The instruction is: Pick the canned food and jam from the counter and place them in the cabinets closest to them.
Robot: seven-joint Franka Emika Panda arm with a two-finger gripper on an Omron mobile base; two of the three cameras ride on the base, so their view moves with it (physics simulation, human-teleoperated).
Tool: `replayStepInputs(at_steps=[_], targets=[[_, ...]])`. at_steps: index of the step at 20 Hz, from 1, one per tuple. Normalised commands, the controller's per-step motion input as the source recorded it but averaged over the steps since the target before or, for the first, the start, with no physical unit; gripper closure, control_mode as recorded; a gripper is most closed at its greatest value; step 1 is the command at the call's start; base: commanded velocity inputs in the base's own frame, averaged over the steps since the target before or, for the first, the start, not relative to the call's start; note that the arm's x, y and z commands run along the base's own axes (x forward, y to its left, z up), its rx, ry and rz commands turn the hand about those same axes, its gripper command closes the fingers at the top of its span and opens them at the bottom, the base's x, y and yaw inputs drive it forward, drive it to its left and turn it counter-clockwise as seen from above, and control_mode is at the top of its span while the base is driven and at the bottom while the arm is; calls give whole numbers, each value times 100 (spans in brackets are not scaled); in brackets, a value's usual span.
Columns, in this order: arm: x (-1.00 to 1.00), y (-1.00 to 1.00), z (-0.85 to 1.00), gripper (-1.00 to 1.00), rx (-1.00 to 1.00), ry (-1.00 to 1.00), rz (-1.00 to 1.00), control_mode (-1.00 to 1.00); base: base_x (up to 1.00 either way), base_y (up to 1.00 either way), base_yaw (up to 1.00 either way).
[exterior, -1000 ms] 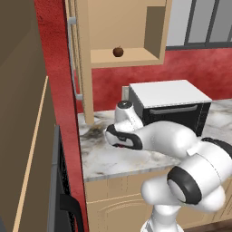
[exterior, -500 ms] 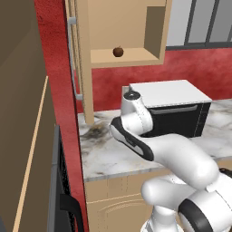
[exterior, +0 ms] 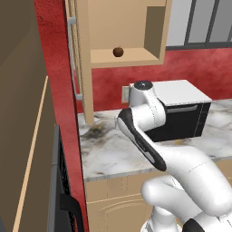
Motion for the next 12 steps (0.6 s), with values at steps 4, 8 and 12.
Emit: replayStepInputs(at_steps=[4, 8, 12], targets=[[-22, -8, 70, 100, 0, -3, -2, -100, 0, 0, 0], [-18, -8, 72, 100, 0, -3, -2, -100, 0, 0, 0], [-13, -9, 73, 100, 0, -2, -3, -100, 0, 0, 0]])
